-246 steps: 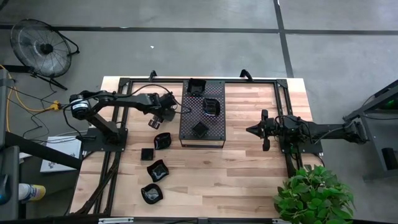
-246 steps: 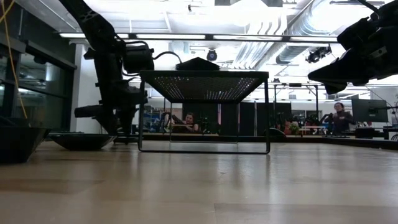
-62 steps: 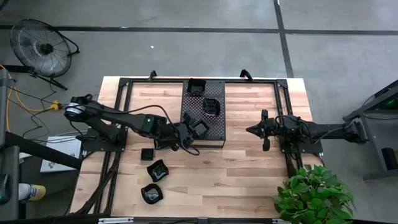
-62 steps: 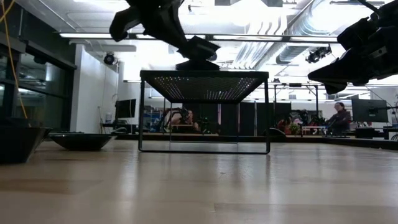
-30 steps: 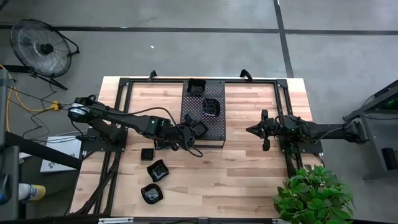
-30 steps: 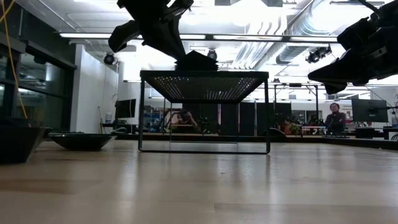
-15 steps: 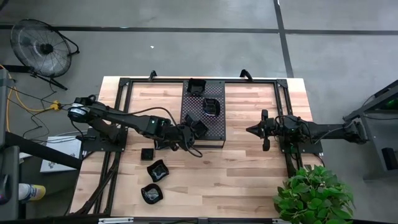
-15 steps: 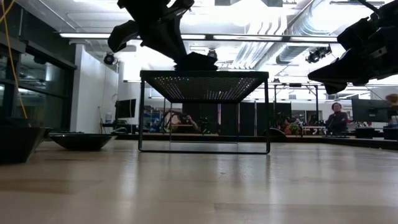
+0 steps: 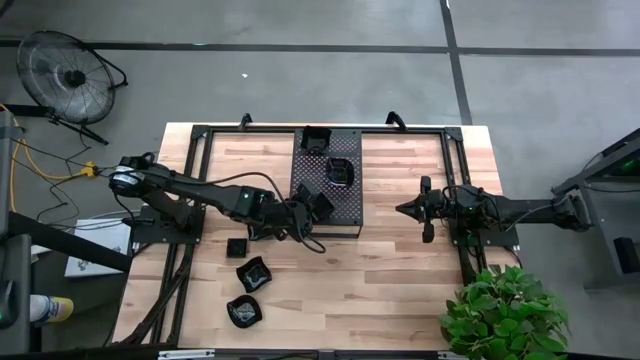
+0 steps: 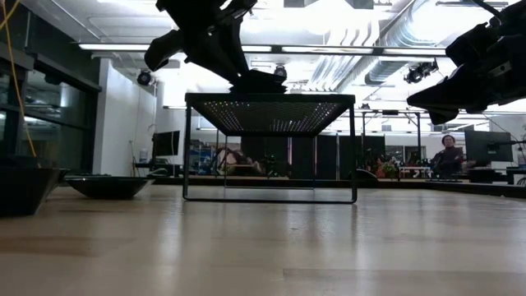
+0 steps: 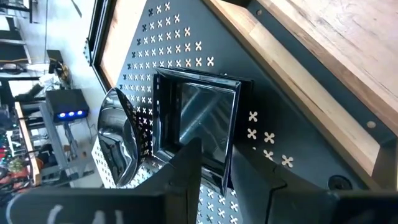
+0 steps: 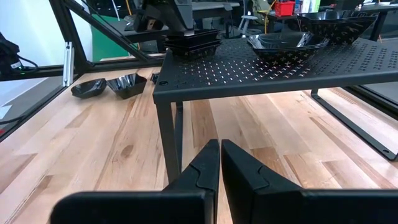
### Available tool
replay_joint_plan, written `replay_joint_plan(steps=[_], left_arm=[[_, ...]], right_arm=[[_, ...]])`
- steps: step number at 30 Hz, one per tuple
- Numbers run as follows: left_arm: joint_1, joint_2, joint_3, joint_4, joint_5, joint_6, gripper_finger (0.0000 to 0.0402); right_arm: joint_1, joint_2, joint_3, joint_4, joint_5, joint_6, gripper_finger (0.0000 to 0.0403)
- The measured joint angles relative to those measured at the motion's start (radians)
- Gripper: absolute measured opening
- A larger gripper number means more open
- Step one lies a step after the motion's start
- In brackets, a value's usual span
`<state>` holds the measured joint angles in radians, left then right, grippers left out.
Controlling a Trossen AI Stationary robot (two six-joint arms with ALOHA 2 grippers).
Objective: Pick & Place Mini shaped plates
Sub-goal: Stack the black square shape plate on top of the other black square shape plate on the shelf, then stack the black leaf shape plate on top of the other black leaf shaped plate on the shelf
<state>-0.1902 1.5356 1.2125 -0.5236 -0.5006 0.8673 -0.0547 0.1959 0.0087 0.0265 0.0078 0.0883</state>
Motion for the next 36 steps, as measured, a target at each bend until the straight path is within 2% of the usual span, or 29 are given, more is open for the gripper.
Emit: replay_joint_plan(steps=[13,30,36], left_arm=[[0.0,-0.001,0.0,0.007,-0.005,0.039,0.0081],[0.0,-0.061,0.002,-0.006,-0.008,0.045,0.0081],[0.0,-0.122,0.0,-0.096,-0.068,0.03,0.0081]], right_arm=[[0.0,0.0,0.0,0.0,0.0,0.0,0.0012],[0.0,0.0,0.0,0.0,0.0,0.0,0.0012],[0.0,0.0,0.0,0.0,0.0,0.0,0.0012]])
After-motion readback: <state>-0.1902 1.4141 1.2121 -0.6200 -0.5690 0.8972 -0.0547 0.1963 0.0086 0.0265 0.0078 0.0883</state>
